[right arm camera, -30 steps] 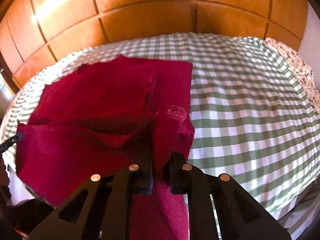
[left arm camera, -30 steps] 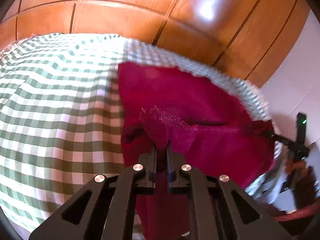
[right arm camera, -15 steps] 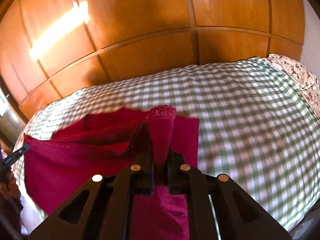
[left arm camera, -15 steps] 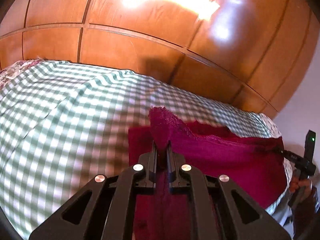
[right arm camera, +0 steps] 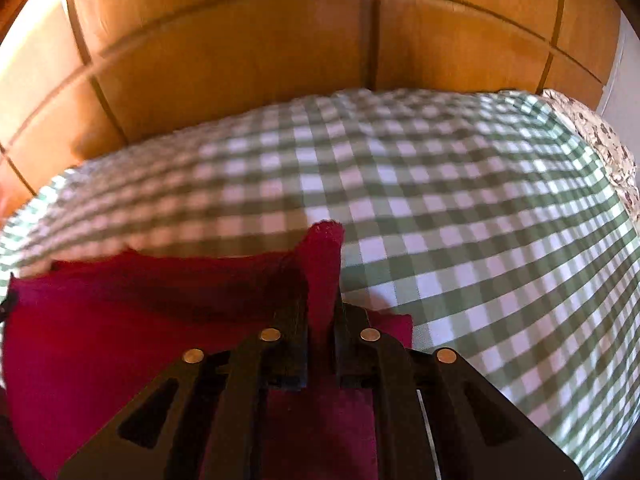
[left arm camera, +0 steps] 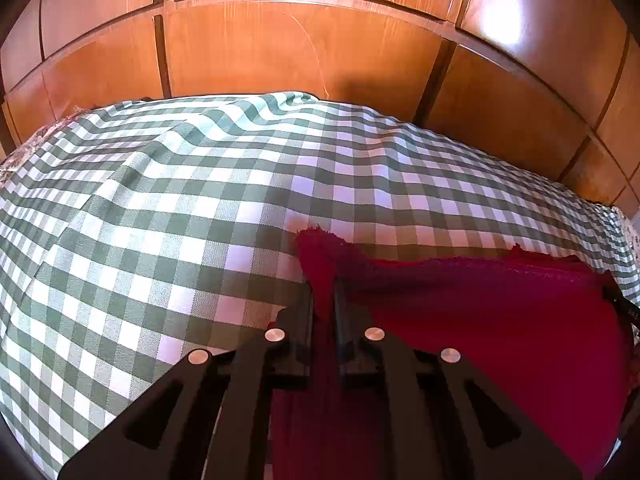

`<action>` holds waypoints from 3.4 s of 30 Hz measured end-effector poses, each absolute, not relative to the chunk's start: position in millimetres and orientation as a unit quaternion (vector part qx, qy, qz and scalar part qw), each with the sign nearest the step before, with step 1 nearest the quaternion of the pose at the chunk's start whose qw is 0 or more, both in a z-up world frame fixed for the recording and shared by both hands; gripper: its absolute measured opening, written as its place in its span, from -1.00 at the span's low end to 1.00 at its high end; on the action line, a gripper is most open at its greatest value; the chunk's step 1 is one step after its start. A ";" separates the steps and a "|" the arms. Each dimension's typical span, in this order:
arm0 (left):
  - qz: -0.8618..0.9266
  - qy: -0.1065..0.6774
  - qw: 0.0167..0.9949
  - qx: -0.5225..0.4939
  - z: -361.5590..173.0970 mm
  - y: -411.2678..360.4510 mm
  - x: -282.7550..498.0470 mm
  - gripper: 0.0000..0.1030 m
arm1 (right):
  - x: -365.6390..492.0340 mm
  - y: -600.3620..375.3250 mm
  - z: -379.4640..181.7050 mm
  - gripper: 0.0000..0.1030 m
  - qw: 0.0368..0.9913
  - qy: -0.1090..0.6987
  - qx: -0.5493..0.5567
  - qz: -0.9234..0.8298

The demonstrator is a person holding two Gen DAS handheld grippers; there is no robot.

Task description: Fold small clothes

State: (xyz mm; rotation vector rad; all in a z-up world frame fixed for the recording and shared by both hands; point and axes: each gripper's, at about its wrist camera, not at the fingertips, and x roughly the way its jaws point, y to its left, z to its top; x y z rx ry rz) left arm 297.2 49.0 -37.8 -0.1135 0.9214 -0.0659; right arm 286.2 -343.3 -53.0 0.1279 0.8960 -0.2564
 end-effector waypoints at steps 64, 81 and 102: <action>-0.053 0.447 0.890 -0.071 -22.7 77.6 100.3 -0.82 | 158.9 -210.3 -39.1 0.69 0.912 0.401 0.060 0.057; -0.112 0.434 0.871 -0.201 -11.3 119.5 125.2 -0.27 | 155.5 -203.6 -55.1 0.93 0.933 0.353 0.036 0.064; -0.051 0.467 0.868 -0.162 -43.3 80.1 213.6 -0.75 | 150.6 -199.0 -58.9 0.93 0.939 0.337 0.024 0.058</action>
